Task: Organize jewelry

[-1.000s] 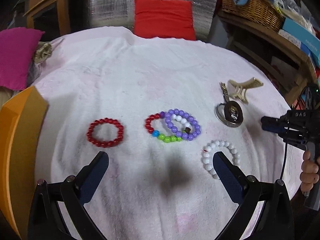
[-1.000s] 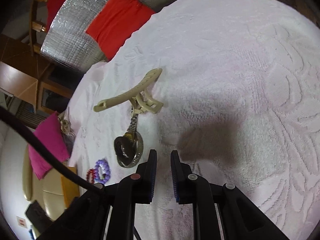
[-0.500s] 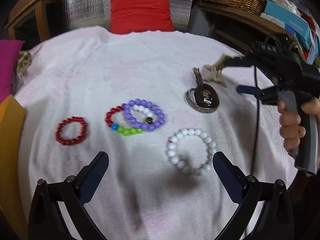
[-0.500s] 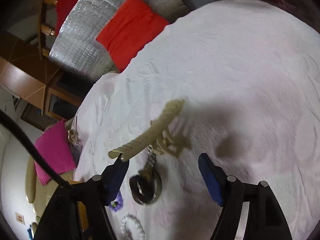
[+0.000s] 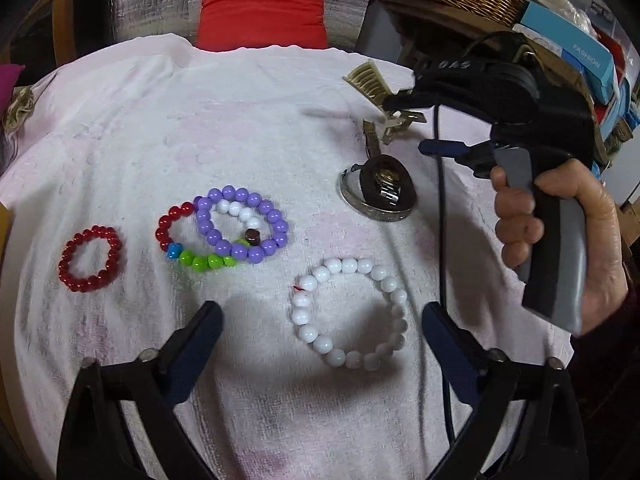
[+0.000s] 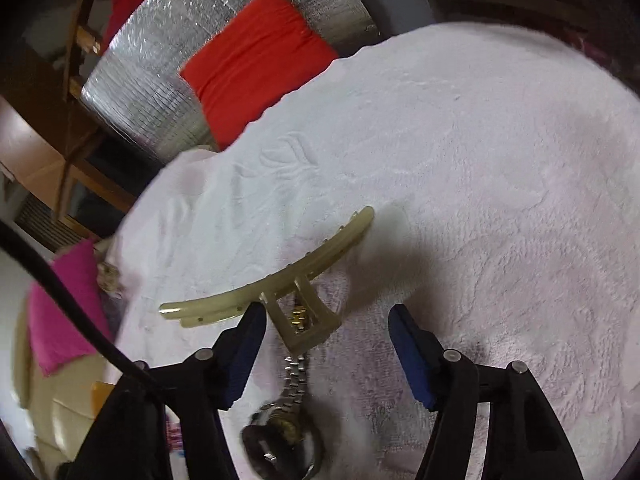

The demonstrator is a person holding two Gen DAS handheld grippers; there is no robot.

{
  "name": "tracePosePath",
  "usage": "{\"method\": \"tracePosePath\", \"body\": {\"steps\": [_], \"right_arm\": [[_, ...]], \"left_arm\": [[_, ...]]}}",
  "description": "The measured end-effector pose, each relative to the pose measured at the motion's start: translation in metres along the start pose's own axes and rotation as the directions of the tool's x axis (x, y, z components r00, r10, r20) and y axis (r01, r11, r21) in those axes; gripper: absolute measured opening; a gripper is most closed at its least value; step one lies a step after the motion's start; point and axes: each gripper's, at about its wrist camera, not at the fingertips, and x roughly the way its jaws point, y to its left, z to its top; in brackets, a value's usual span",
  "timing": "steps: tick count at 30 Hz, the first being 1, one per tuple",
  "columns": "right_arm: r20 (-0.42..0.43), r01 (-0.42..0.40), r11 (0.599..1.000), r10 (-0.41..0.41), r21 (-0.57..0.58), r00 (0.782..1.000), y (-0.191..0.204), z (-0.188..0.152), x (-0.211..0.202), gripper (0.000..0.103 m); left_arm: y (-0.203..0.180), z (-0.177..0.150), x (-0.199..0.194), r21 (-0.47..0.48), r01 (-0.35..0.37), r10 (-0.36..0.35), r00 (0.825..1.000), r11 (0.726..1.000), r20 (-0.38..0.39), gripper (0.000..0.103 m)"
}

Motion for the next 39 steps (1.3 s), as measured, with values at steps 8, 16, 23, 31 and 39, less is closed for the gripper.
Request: {"method": "tracePosePath", "body": {"steps": [8, 16, 23, 31, 39], "right_arm": [[0.052, -0.048, 0.994, 0.043, 0.1, 0.998, -0.029, 0.011, -0.019, 0.067], [0.011, -0.113, 0.987, 0.112, 0.117, 0.994, -0.01, 0.037, 0.008, 0.067], [-0.052, -0.025, 0.989, 0.033, 0.149, 0.998, -0.009, 0.047, 0.043, 0.062], [-0.012, 0.081, 0.996, -0.081, 0.028, 0.997, 0.01, 0.043, 0.054, 0.038], [-0.019, 0.0, 1.0, 0.001, 0.031, 1.0, 0.006, 0.037, 0.033, 0.011]], "left_arm": [[-0.008, -0.003, 0.005, 0.021, -0.005, 0.005, 1.0, 1.0, 0.005, 0.09], [-0.008, 0.0, 0.014, 0.047, -0.008, 0.008, 1.0, 0.999, 0.015, 0.09], [-0.013, 0.001, 0.016, 0.118, -0.019, 0.014, 0.999, 0.993, 0.042, 0.062], [-0.002, 0.003, 0.015, 0.108, 0.012, -0.017, 0.999, 0.994, 0.05, 0.033], [0.012, 0.008, 0.009, 0.083, 0.084, -0.088, 0.995, 0.993, 0.051, 0.01]]}}
